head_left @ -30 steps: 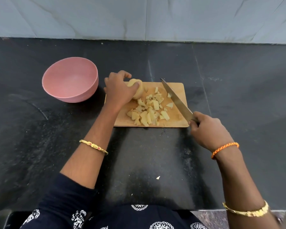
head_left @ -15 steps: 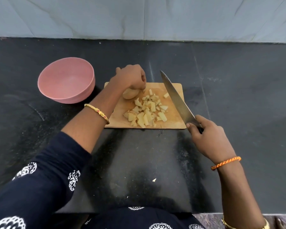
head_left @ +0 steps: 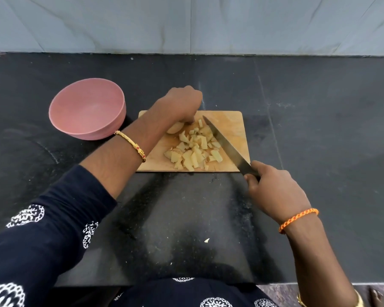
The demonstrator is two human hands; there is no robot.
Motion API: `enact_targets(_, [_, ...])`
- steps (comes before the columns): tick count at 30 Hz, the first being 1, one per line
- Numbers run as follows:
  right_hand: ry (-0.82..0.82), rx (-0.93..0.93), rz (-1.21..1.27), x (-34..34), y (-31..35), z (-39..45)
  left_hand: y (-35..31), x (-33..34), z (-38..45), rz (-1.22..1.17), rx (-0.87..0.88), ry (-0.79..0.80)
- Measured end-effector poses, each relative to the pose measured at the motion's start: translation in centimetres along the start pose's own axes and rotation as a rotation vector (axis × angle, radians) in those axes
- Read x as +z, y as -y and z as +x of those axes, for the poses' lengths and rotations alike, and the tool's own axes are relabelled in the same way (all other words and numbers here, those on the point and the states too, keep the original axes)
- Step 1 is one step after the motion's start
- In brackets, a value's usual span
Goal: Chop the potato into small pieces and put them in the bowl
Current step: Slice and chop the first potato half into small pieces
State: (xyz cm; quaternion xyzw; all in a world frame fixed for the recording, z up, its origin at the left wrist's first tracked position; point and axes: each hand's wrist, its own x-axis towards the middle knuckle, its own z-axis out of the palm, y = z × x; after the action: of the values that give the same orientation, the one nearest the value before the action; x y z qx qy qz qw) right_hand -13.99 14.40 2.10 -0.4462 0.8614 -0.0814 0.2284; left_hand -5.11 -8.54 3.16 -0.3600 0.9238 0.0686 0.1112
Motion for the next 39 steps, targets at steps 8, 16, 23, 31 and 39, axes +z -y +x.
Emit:
enact_targets(8, [-0.009, 0.014, 0.151, 0.5, -0.5, -0.8, 0.1, 0.0, 0.2, -0.011, 0.005, 0.067])
enact_targets(16, [-0.041, 0.115, 0.271, 0.3, -1.4, -1.1, 0.4, -1.8, 0.5, -0.404, 0.042, -0.051])
enact_targets(23, [-0.101, 0.174, 0.391, 1.4, -1.5, -1.4, -4.2, 0.9, 1.5, -0.475, 0.177, -0.027])
enact_targets(31, [-0.193, 0.154, 0.451, 2.5, -1.0, -1.2, -5.0, 3.4, 1.0, -0.544, 0.052, -0.204])
enact_targets(39, [-0.17, 0.158, 0.338, 2.9, -0.2, 0.1, -5.4, 4.0, 0.4, -0.616, -0.024, -0.287])
